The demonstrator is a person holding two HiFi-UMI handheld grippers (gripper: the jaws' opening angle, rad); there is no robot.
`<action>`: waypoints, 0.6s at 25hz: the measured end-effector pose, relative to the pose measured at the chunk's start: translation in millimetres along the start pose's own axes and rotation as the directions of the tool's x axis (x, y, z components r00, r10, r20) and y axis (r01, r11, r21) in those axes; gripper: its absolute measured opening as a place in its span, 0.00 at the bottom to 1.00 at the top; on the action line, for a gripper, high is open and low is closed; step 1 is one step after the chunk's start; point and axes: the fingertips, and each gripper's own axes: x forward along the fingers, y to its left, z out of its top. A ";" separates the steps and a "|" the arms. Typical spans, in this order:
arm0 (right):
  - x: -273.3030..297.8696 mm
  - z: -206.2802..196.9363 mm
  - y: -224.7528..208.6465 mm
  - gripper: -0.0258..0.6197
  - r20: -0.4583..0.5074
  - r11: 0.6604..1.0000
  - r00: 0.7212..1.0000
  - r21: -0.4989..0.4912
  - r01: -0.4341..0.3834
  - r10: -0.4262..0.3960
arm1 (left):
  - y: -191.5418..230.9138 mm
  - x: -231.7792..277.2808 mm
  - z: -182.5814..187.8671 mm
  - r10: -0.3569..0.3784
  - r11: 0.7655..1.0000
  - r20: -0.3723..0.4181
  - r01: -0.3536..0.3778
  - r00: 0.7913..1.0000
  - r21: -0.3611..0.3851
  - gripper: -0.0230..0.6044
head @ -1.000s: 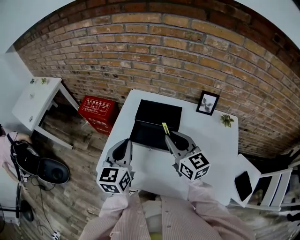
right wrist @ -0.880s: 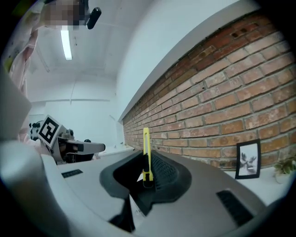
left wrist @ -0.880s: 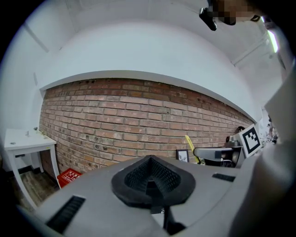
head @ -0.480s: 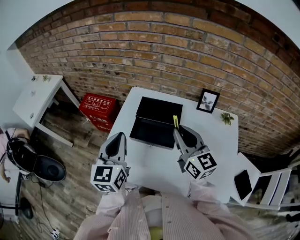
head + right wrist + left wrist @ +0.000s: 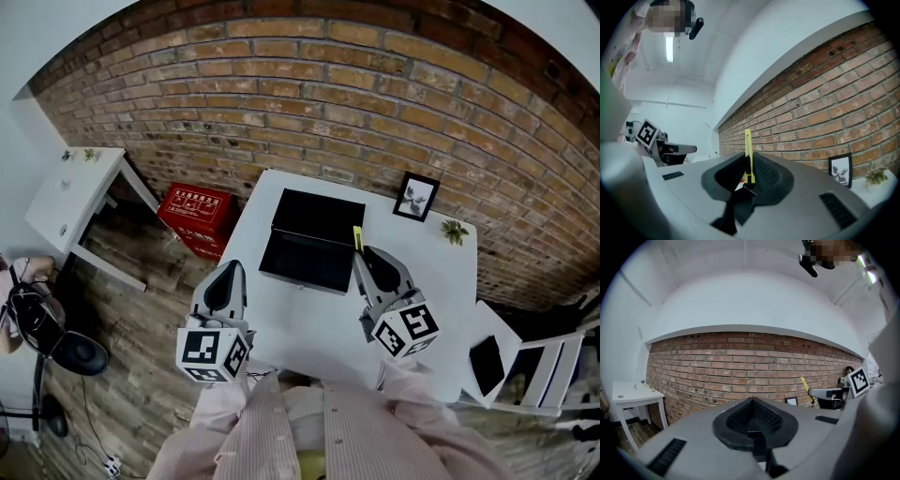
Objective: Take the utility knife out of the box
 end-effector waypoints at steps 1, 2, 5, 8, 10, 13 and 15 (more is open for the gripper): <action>0.1 0.4 0.4 0.13 0.001 1.000 1.000 -0.002 0.001 -0.001 | 0.5 -0.2 -0.8 0.001 1.000 -0.002 -0.001 1.000 0.000 0.02; 0.3 0.9 0.9 0.12 0.003 1.000 1.000 -0.002 0.002 -0.002 | 1.1 -0.4 -1.6 0.003 1.000 -0.003 -0.003 1.000 -0.001 0.02; 0.3 -0.1 1.5 0.12 0.003 1.000 1.000 -0.006 -0.003 0.003 | 2.0 -0.9 -3.9 0.007 1.000 -0.008 -0.007 1.000 -0.004 0.02; -0.7 -1.5 0.1 0.13 0.001 1.000 1.000 -0.007 -0.004 0.004 | 2.2 -0.7 -7.2 0.013 1.000 -0.017 -0.013 1.000 -0.007 0.02; -1.1 -1.1 -0.5 0.13 0.003 1.000 1.000 -0.006 -0.003 0.003 | 3.0 -1.2 -9.0 0.017 1.000 -0.019 -0.017 1.000 -0.008 0.02; -1.3 -0.3 -1.0 0.12 0.006 1.000 1.000 -0.007 0.003 -0.003 | 4.7 -1.8 -10.5 0.019 1.000 -0.022 -0.019 1.000 -0.009 0.02; -1.9 -0.6 -2.1 0.12 0.006 1.000 1.000 -0.007 0.007 -0.007 | 5.1 -1.9 -11.6 0.019 1.000 -0.025 -0.019 1.000 -0.010 0.02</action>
